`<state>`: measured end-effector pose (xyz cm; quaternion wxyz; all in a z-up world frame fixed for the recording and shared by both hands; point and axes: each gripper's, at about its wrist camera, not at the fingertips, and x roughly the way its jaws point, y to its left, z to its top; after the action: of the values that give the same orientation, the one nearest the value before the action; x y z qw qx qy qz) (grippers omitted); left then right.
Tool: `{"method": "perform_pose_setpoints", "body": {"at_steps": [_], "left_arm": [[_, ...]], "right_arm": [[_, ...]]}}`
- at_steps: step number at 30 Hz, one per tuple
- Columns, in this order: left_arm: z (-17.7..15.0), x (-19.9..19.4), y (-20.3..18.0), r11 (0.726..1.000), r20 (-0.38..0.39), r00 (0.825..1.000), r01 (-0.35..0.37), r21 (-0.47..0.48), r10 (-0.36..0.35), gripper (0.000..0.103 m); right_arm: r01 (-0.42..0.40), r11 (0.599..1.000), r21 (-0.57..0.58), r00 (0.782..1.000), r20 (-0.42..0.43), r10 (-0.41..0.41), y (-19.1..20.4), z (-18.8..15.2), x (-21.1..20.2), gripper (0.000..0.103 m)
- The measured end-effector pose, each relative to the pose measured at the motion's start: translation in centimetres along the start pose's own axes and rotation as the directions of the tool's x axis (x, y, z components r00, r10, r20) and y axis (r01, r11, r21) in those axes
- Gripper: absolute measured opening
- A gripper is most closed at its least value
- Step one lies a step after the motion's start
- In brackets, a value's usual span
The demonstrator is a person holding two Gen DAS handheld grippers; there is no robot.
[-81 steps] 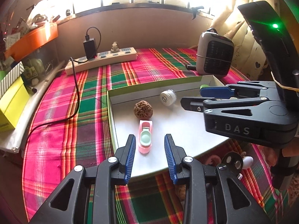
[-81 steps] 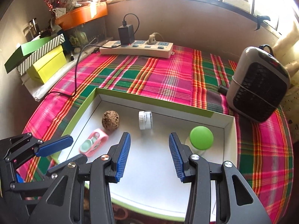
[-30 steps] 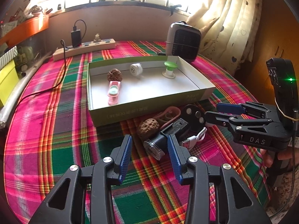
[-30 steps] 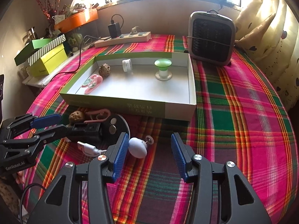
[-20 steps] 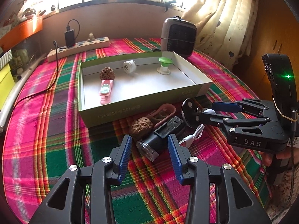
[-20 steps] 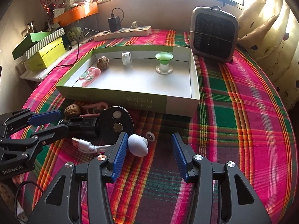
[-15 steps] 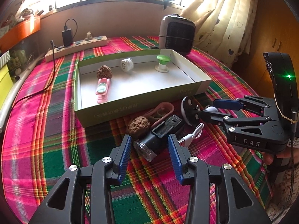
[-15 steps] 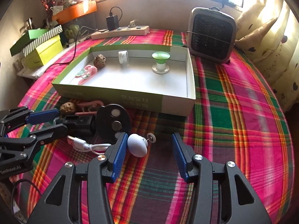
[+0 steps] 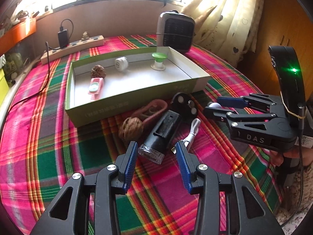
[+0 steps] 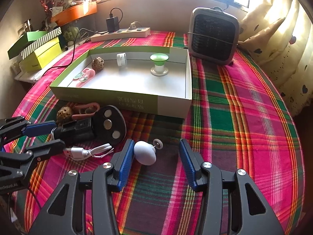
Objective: Organize objects
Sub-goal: 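Reach the left tool toward the black flashlight while the right tool grasps the white egg, then close the left tool on the black flashlight while the right tool holds the white egg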
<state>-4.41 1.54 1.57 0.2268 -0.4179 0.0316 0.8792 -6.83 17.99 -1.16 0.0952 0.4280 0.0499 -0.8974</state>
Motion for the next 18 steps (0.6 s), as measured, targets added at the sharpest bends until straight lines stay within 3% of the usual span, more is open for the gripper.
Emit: {"method": "perform_pose_setpoints", "body": {"at_steps": [18], "left_arm": [[1.1, 1.5, -2.0, 0.999, -0.026, 1.000, -0.006, 0.046, 0.007, 0.039]], "right_arm": [[-0.012, 1.000, 0.003, 1.000, 0.008, 0.012, -0.9, -0.6, -0.5, 0.029]]}}
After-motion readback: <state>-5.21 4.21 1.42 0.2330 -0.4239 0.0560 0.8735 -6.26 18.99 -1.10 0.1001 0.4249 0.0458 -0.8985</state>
